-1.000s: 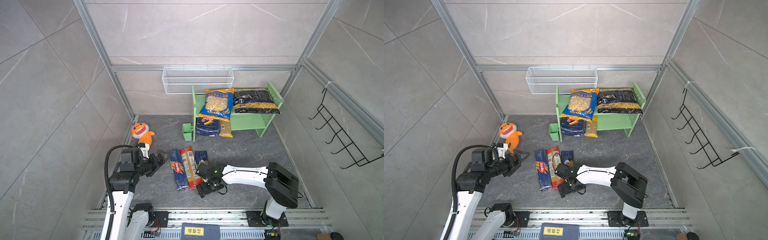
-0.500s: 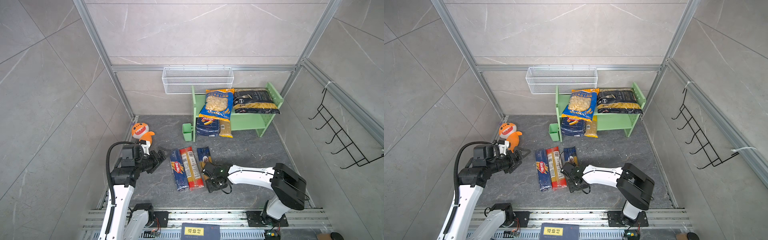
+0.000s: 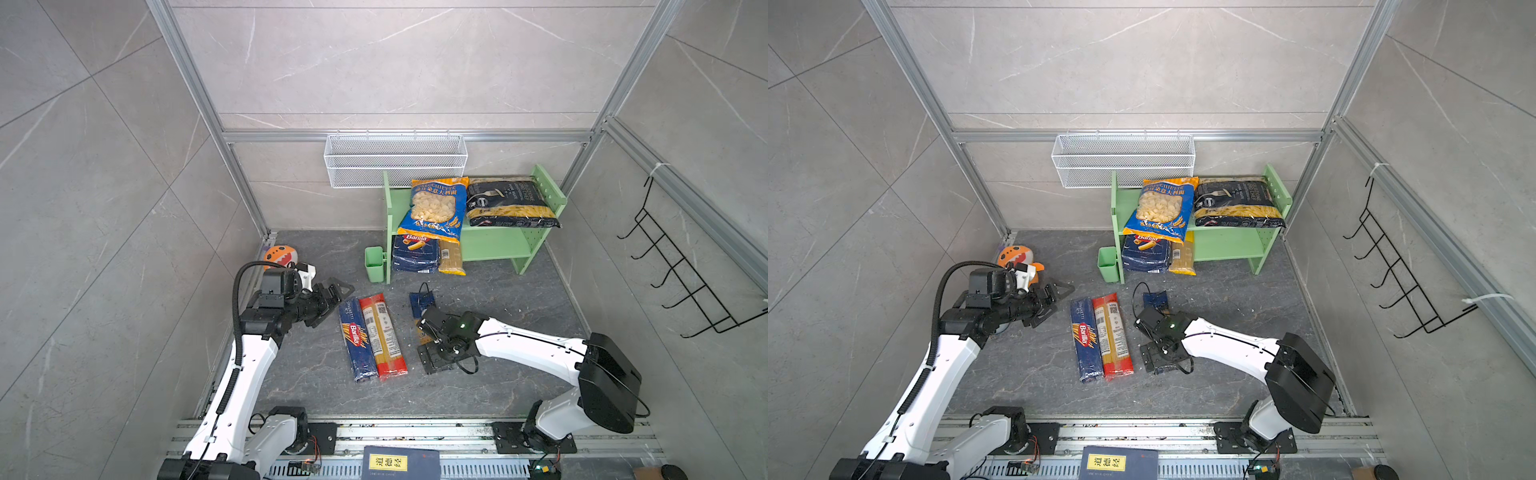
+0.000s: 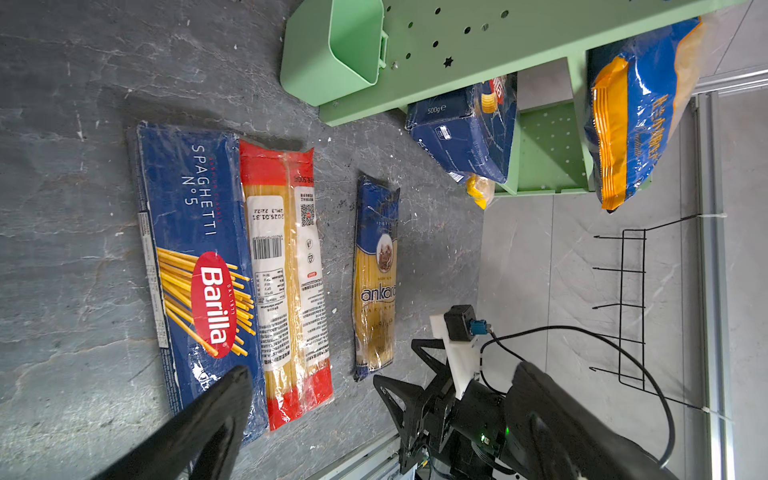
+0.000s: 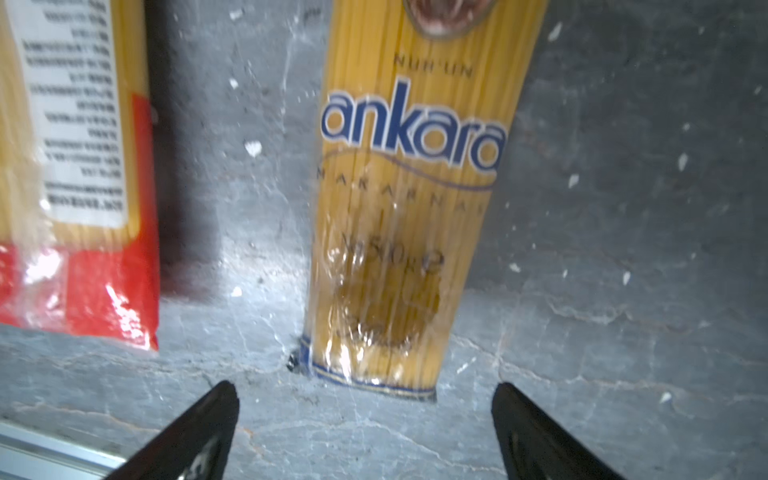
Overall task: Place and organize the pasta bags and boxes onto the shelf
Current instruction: 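Grasp the Ankara packet with the right gripper and lift it upright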
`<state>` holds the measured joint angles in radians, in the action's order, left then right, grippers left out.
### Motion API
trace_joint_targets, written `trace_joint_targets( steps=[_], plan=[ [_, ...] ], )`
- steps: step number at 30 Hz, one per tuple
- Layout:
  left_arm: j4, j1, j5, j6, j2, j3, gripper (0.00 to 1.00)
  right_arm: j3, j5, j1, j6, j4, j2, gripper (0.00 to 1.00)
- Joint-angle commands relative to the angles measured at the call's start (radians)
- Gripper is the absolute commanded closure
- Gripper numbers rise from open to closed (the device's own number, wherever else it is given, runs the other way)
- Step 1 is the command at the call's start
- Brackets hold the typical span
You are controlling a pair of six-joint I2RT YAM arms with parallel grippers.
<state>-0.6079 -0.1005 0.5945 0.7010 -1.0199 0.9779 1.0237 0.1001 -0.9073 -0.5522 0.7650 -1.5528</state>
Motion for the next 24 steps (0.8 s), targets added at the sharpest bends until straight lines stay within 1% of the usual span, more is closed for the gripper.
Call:
trace_joint_targets(
  steps=[1,5,12,15,19,20,21,22,24],
  plan=[
    [0.055,-0.018,-0.023,0.004,-0.007,0.039,0.00,-0.011,-0.002,0.028,0.016,-0.008,-0.057,0.03],
    [0.056,-0.034,-0.033,0.000,-0.038,0.059,0.00,-0.045,-0.024,0.054,0.009,-0.082,-0.086,0.02],
    [0.022,-0.048,-0.036,-0.039,-0.113,0.139,0.00,-0.089,-0.068,0.054,-0.008,-0.164,-0.119,0.02],
    [0.017,-0.052,-0.036,-0.048,-0.149,0.165,0.00,-0.093,-0.062,0.049,-0.019,-0.182,-0.153,0.03],
    [0.016,-0.057,-0.039,-0.060,-0.185,0.191,0.00,-0.091,-0.036,0.042,-0.040,-0.187,-0.239,0.08],
    [0.014,-0.057,-0.040,-0.062,-0.192,0.195,0.00,-0.095,-0.034,0.042,-0.046,-0.191,-0.259,0.11],
    [0.011,-0.057,-0.042,-0.067,-0.201,0.203,0.00,-0.103,-0.037,0.041,-0.053,-0.200,-0.281,0.18],
    [0.004,-0.057,-0.041,-0.073,-0.208,0.212,0.00,-0.115,-0.046,0.041,-0.057,-0.211,-0.300,0.31],
    [-0.009,-0.057,-0.041,-0.088,-0.224,0.231,0.00,-0.141,-0.077,0.042,-0.072,-0.234,-0.318,0.53]
  ],
)
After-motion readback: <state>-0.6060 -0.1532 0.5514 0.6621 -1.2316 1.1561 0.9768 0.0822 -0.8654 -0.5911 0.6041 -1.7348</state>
